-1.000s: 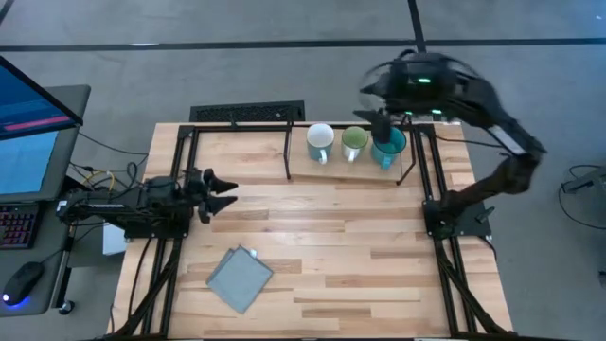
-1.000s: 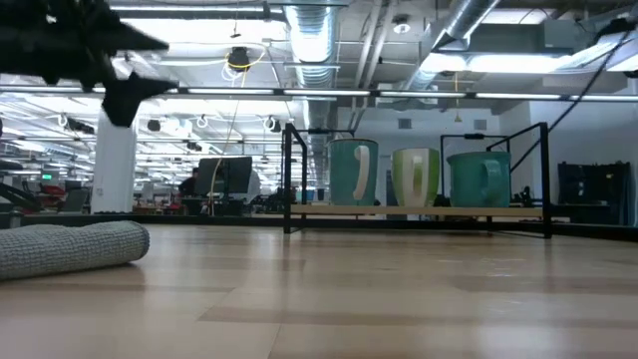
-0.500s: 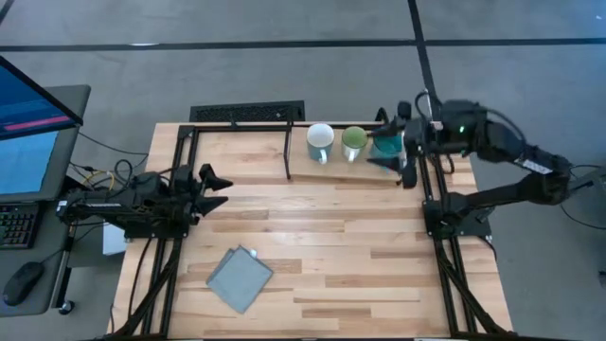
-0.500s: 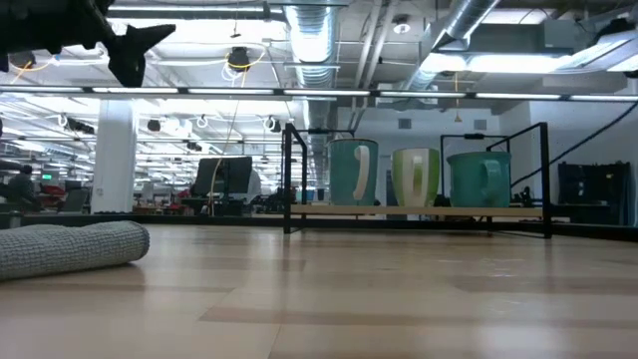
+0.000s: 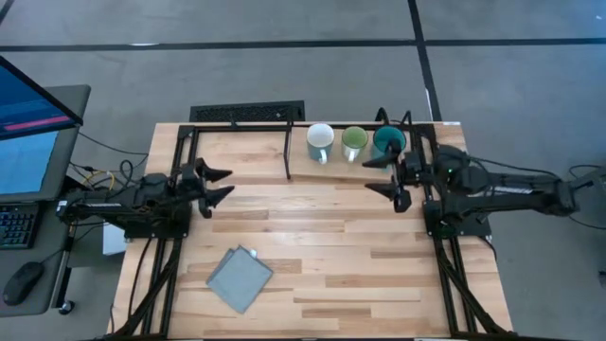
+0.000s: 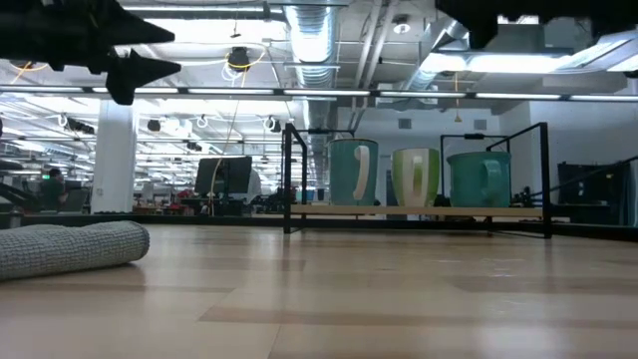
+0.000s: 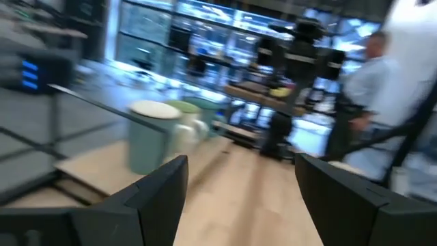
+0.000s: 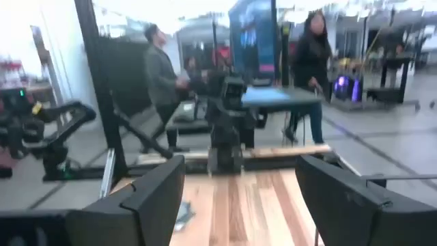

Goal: Stack small to large cups/mugs on shelf
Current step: Return to Home Position

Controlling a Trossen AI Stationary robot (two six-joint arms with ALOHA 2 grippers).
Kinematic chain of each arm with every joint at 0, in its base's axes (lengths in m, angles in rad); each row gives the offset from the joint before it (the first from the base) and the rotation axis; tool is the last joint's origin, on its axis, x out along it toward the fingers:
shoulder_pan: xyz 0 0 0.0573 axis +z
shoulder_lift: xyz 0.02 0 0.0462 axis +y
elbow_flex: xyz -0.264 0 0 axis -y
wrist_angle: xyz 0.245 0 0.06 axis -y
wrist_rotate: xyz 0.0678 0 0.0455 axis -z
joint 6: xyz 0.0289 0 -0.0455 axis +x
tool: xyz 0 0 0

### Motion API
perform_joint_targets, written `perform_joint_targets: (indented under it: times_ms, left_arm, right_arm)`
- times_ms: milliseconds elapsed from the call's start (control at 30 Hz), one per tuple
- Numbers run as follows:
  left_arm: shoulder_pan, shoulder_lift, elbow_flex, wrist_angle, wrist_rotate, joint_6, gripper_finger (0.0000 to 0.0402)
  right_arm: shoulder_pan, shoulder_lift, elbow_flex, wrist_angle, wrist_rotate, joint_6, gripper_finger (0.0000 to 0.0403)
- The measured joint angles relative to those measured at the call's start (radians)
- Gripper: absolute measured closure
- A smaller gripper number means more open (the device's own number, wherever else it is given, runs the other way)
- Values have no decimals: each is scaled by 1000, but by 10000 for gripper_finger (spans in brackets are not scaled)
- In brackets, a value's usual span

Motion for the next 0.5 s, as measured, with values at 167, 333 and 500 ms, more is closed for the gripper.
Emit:
perform_joint_targets:
  times_ms: [167, 333, 500]
  left_arm:
    - [0, 0, 0, -12, -149, 76, 140]
    - [11, 0, 0, -31, -249, 114, 140]
    - [82, 0, 0, -100, -264, 97, 140]
  right_arm:
    - [-64, -76, -153, 154, 5, 35, 100]
    - [-132, -203, -214, 128, 8, 74, 100]
    - [-197, -327, -224, -26, 46, 73, 100]
